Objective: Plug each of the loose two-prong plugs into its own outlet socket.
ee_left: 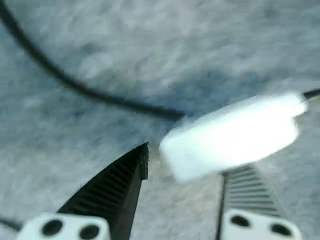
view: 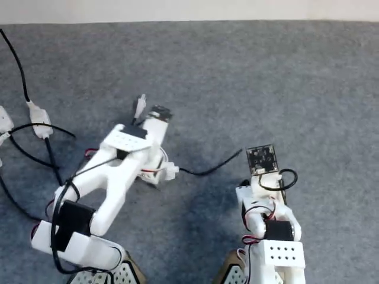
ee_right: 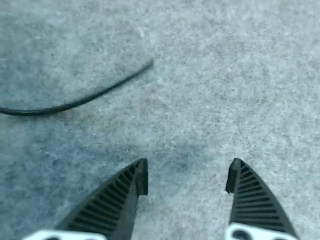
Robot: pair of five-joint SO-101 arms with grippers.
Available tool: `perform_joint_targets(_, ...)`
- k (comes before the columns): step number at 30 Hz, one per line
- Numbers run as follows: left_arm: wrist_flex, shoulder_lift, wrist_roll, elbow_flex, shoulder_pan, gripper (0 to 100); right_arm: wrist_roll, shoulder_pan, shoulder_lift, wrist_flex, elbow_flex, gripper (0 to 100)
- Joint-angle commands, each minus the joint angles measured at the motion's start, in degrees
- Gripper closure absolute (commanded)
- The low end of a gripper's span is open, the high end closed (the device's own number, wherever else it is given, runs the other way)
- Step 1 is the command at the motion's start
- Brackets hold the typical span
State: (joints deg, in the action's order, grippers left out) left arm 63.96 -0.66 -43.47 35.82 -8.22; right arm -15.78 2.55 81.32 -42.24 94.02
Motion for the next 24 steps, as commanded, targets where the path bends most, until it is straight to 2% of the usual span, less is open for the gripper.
perform_joint_targets(1, 3.1, -0.1, -0.6, -3.4, 1.7, 88, -0.5, 0.3, -0.7, 1.0, -0.1, 74.7)
perform_joint_targets(4, 6.4, -0.1, -0.4, -6.8, 1.7, 89, -0.5, 0.3, -0.7, 1.0, 0.0, 74.7)
perform_joint_targets(10, 19.0, -0.2, -0.2, -20.9, 3.3, 69, -0.6, 0.4, -0.6, 1.1, 1.0, 74.7)
perform_joint_targets(15, 20.2, 0.5, 6.5, -31.2, 3.1, 68, -0.6, 0.4, -0.6, 1.1, 1.0, 74.7)
perform_joint_targets(19, 20.2, 0.5, 5.7, -30.1, -1.5, 68, -0.6, 0.4, -0.6, 1.1, 1.0, 74.7)
perform_joint_targets(21, 20.2, 0.5, 1.1, -27.8, -3.7, 68, -0.7, 0.4, -0.6, 1.1, 1.0, 74.7)
perform_joint_targets(24, 20.2, 0.5, -14.9, -24.8, -4.7, 68, -0.7, 0.4, -0.6, 1.1, 1.1, 74.7)
